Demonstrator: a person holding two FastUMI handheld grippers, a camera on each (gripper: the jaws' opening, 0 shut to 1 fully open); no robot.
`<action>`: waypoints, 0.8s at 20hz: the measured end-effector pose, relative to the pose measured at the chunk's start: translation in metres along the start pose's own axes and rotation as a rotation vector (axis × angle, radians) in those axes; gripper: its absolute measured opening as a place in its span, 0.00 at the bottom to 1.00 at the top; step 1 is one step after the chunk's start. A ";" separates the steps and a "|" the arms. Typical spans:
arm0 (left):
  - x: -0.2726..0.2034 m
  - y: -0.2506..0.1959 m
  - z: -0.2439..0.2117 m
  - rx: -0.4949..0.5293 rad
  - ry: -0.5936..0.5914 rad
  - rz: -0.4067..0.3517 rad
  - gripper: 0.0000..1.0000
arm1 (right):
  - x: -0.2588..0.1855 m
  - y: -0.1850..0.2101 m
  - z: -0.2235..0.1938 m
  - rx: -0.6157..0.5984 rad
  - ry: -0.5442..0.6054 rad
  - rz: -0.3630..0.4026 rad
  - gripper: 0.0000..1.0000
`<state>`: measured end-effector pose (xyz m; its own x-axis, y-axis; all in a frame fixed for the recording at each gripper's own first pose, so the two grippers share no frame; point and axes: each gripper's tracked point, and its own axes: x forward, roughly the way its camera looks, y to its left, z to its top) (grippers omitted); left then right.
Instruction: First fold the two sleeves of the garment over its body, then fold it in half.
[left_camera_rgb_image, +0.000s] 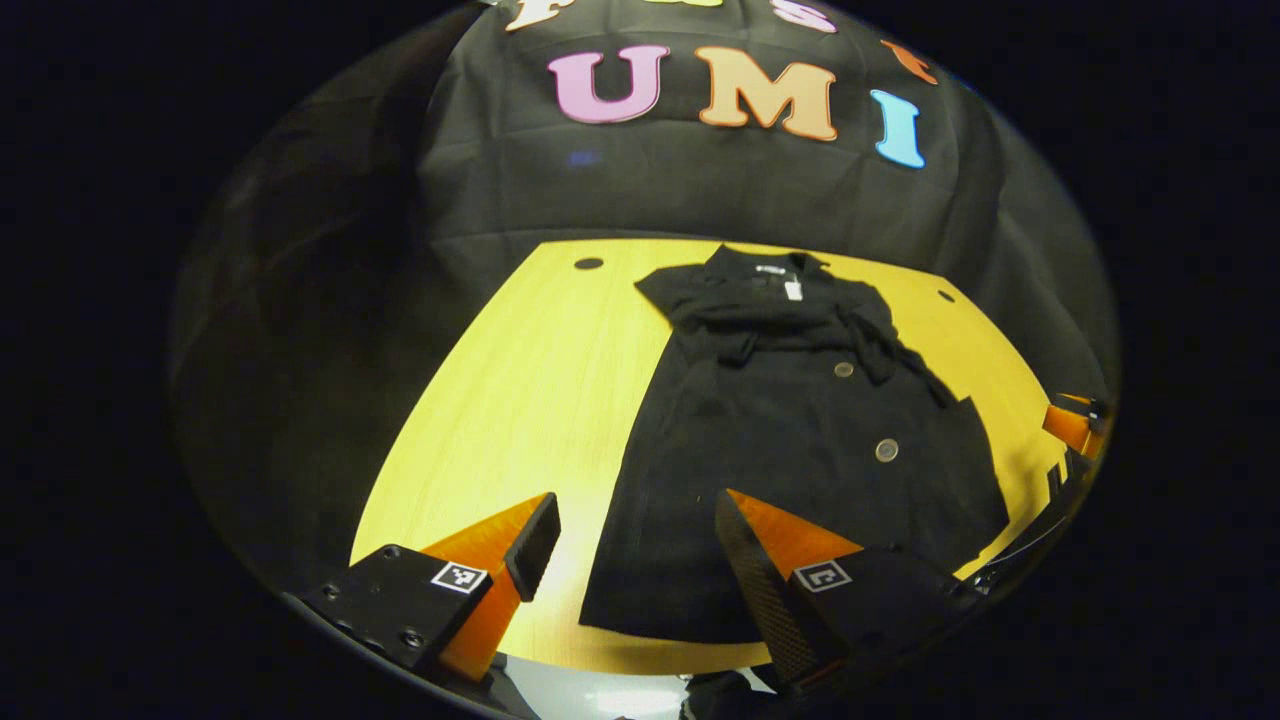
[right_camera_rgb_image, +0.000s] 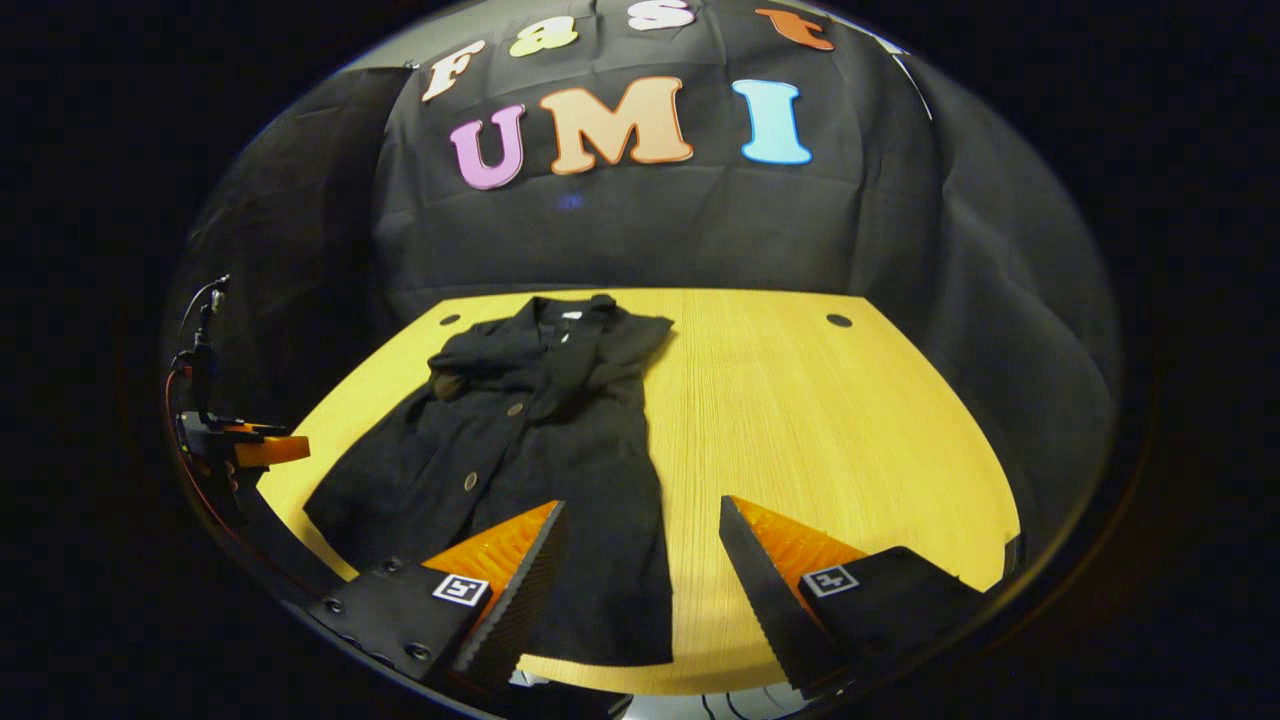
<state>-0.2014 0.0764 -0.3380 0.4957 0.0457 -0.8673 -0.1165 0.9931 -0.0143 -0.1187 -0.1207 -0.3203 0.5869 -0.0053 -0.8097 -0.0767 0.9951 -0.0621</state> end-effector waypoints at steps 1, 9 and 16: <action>0.000 0.003 -0.010 -0.001 0.019 0.002 0.95 | 0.000 0.001 -0.009 -0.001 0.023 -0.002 0.98; 0.022 0.014 -0.073 0.008 0.146 0.023 0.95 | 0.003 0.007 -0.091 -0.020 0.242 -0.032 0.98; 0.027 0.008 -0.077 0.031 0.125 -0.040 0.92 | 0.015 0.013 -0.120 -0.040 0.348 -0.029 0.93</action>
<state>-0.2555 0.0773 -0.3998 0.3884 -0.0060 -0.9215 -0.0710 0.9968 -0.0364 -0.2079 -0.1192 -0.4030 0.2799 -0.0735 -0.9572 -0.0998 0.9894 -0.1051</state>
